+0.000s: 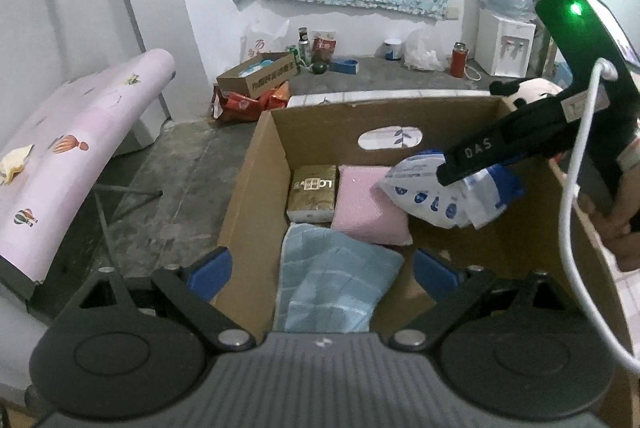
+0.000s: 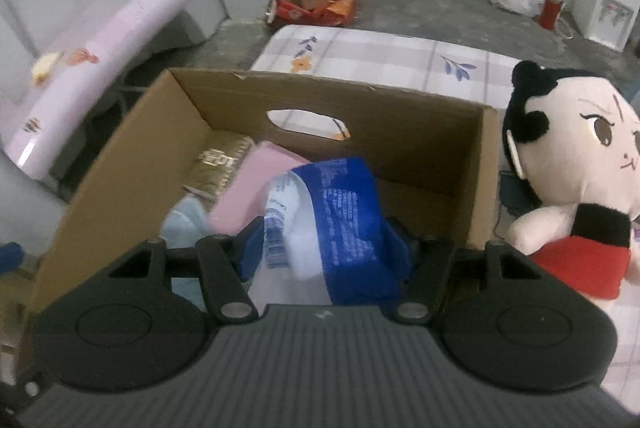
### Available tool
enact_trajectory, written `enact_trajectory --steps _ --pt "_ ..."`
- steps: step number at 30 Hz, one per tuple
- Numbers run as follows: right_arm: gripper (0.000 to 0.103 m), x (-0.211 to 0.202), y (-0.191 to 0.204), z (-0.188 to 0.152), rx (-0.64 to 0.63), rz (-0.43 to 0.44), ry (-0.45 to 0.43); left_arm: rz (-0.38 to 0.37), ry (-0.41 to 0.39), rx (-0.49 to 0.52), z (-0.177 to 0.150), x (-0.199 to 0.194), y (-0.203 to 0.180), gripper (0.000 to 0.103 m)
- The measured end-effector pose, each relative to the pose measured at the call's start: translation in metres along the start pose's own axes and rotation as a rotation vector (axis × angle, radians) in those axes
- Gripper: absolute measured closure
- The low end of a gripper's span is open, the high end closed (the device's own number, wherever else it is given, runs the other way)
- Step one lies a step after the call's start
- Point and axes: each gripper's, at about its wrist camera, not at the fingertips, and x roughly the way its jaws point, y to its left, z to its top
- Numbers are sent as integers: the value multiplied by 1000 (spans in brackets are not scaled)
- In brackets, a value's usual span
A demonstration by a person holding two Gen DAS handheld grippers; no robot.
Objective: Organize soft objects
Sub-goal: 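Lower the blue-and-white bag into the box and open the right gripper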
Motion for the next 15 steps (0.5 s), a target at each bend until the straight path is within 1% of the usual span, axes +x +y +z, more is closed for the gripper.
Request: enact_trajectory --steps 1,2,3,6,7,9,11,12,14,15 --pt "40 2 2 0 -14 -17 13 1 5 -2 -1 2 1 5" --pt "36 4 3 0 -25 -24 22 -1 9 -9 -2 4 2 5" --pt "27 4 5 0 -28 -31 29 -7 12 -21 -2 5 4 5" --pt "18 3 5 0 -23 -11 40 -34 21 -44 -1 9 4 5" --pt "18 0 4 0 -11 -8 38 -50 22 -41 1 11 2 5" --pt "18 -10 0 0 9 24 24 -87 17 -29 4 16 -6 8" --pt "18 -27 -4 1 16 51 -11 -144 27 -36 9 27 -15 14" --pt "18 -35 -6 2 11 54 -32 -180 43 -61 13 36 -17 15" --pt "18 -55 -12 3 -13 49 -82 -244 91 -137 23 59 -22 23" --pt "18 -64 -15 3 -28 47 -105 -263 113 -167 28 71 -26 25"
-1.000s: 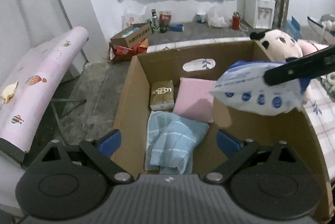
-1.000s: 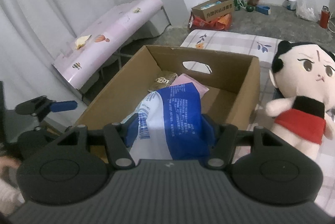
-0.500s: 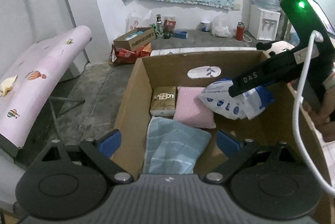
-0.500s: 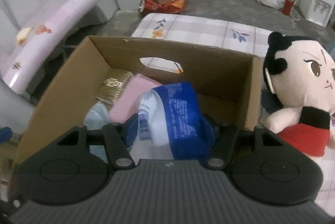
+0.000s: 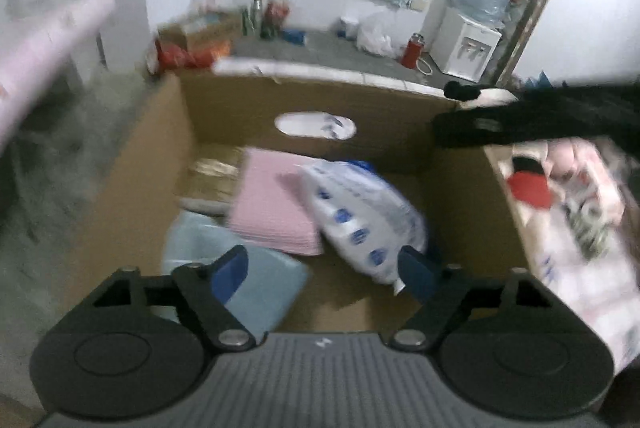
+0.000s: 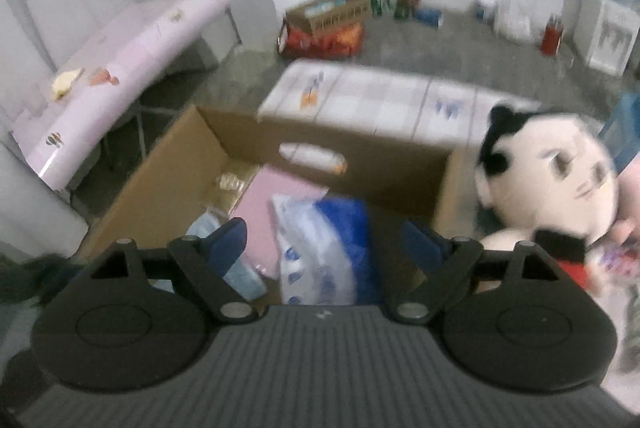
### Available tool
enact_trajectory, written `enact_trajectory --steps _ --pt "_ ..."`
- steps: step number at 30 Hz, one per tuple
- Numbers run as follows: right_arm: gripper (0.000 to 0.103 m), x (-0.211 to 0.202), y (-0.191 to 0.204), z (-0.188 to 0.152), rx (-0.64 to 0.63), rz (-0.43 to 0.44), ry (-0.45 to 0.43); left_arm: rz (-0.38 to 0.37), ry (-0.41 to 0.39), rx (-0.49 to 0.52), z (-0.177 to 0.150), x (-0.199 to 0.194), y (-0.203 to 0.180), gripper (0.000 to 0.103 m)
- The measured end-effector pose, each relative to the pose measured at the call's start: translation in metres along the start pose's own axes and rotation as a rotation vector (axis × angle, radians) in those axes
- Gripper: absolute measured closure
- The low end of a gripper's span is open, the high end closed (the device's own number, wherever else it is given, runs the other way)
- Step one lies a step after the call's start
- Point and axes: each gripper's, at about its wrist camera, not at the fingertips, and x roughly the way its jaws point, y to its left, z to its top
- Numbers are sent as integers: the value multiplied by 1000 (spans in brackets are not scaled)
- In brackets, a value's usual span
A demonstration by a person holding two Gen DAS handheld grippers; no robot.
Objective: Organize soft objects
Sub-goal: 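Lower the blue-and-white bag into the box and open the right gripper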
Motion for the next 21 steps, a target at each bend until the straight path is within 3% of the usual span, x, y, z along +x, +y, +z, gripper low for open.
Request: enact_trajectory --steps 7,10,16,19,21 --pt "18 -18 -34 -8 -8 25 -17 -25 29 -53 28 64 -32 23" --pt "18 -12 -44 -17 -13 7 -23 -7 93 -61 30 88 -38 35" --pt "19 2 -69 -24 51 10 -20 -37 93 -135 35 106 -30 49" --pt "19 7 -79 -26 78 45 -11 -55 88 -33 39 110 -33 58" --pt "20 10 -85 -28 94 64 1 -107 64 44 42 111 -35 64"
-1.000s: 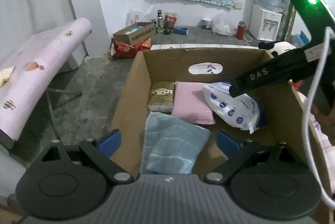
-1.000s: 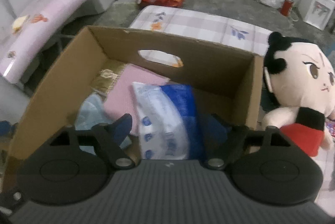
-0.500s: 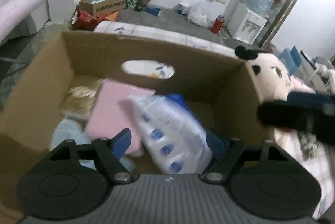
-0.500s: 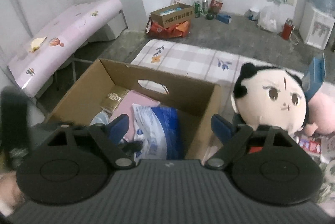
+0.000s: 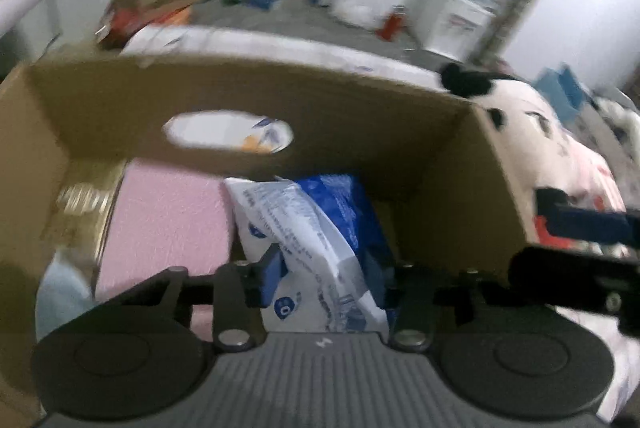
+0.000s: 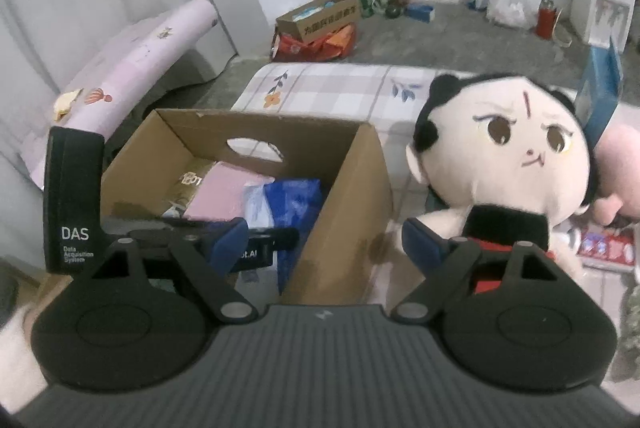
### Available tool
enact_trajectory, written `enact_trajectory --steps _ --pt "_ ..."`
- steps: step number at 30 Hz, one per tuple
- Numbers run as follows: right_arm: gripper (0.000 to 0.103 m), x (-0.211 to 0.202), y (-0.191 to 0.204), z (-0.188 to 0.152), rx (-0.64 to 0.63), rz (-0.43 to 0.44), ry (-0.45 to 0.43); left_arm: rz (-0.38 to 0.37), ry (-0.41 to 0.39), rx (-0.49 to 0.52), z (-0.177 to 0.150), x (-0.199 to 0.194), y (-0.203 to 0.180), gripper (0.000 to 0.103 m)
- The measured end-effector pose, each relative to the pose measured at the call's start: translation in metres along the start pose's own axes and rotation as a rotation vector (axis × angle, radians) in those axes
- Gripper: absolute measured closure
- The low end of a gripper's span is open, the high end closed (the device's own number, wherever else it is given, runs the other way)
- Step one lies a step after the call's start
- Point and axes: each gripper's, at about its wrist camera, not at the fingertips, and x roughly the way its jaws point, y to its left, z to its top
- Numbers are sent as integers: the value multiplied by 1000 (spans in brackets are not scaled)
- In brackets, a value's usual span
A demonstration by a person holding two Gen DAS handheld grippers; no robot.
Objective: Organize soft objects
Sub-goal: 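Lower the blue-and-white bag into the box and open the right gripper, then withdraw both grippers from the box toward the bed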
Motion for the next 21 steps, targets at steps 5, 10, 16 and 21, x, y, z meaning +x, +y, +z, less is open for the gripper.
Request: enact_trajectory --steps 5,10,16,21 --pt "20 2 -10 1 37 44 -6 -36 -37 121 5 10 -9 62" --pt "20 5 -11 1 44 39 -17 161 -91 168 11 5 -21 30" --pt "20 -6 -12 -1 33 46 -34 53 3 119 -3 -21 -24 81" --pt "20 -18 -13 -6 36 39 -42 101 33 43 -11 -5 -18 88"
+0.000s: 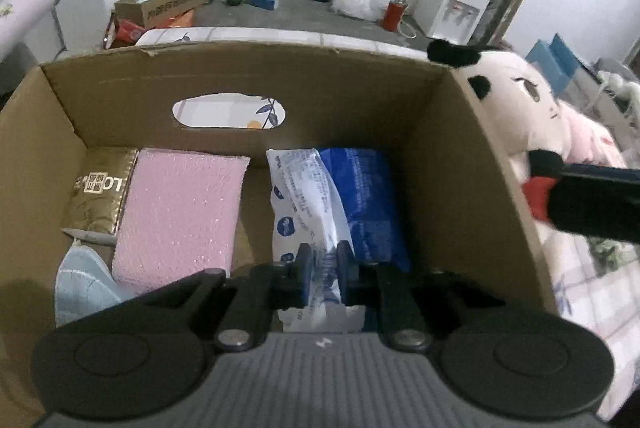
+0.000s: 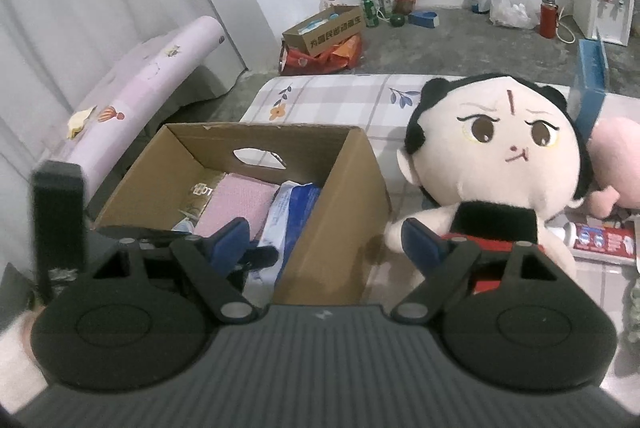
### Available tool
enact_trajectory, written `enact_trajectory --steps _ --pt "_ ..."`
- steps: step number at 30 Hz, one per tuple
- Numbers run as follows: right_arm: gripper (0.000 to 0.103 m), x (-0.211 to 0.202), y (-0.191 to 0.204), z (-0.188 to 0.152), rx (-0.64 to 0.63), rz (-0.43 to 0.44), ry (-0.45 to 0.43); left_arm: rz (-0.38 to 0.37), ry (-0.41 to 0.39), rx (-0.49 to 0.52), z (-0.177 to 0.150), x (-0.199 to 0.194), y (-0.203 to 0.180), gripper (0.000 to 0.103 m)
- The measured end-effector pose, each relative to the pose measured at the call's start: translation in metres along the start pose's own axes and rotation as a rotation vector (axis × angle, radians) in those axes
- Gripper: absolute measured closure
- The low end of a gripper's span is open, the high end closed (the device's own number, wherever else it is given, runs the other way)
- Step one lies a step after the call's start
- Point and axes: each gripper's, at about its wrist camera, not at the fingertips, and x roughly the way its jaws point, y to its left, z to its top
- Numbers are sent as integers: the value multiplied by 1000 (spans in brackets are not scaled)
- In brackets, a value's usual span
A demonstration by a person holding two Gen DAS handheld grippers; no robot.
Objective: Organize soft objects
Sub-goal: 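Withdraw both grippers from the box toward the bed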
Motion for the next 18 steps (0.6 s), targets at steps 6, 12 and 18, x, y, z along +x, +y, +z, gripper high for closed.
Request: enact_trajectory --steps 6,12,18 --pt "20 -30 5 -10 -54 -44 -33 87 -17 36 1 -19 -11 62" --pt "20 -98 -11 -16 -34 -17 -119 117 -130 13 -16 -93 -12 45" --pt "20 -172 -41 -34 -74 -72 -217 51 -239 78 -36 -160 -50 45"
